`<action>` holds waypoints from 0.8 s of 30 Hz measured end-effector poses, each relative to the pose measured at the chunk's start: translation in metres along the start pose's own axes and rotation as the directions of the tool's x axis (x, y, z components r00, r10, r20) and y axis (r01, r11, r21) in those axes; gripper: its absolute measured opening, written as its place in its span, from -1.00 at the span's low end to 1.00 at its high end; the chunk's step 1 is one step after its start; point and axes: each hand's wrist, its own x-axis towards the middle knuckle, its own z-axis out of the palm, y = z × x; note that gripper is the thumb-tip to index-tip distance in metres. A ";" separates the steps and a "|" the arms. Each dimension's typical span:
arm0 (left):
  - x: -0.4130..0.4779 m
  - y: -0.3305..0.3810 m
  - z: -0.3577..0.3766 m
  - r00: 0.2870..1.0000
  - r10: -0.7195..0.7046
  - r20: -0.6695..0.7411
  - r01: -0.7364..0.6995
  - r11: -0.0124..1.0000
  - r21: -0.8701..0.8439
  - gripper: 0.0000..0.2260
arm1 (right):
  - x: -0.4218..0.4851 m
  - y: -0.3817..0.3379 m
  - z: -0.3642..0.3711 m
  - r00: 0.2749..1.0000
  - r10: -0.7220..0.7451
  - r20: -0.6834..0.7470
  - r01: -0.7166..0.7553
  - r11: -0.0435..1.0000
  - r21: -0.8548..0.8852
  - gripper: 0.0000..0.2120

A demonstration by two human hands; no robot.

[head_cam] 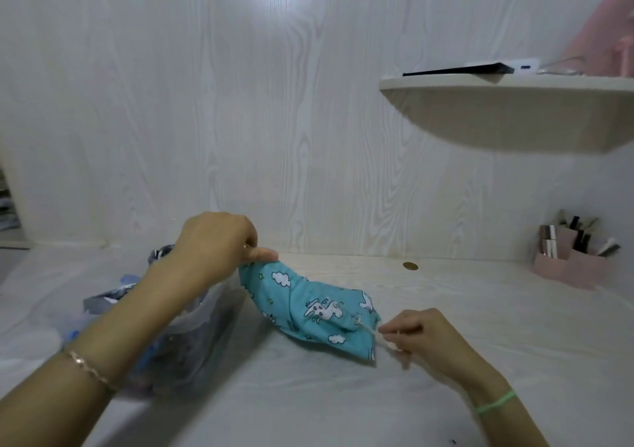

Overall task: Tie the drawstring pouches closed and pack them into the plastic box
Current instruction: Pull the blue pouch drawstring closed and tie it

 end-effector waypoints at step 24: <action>0.007 -0.005 -0.008 0.917 0.043 0.397 0.334 -0.626 -0.705 -0.73 | 0.051 -0.022 0.006 0.982 0.176 0.065 -0.108 0.244 0.964 -0.75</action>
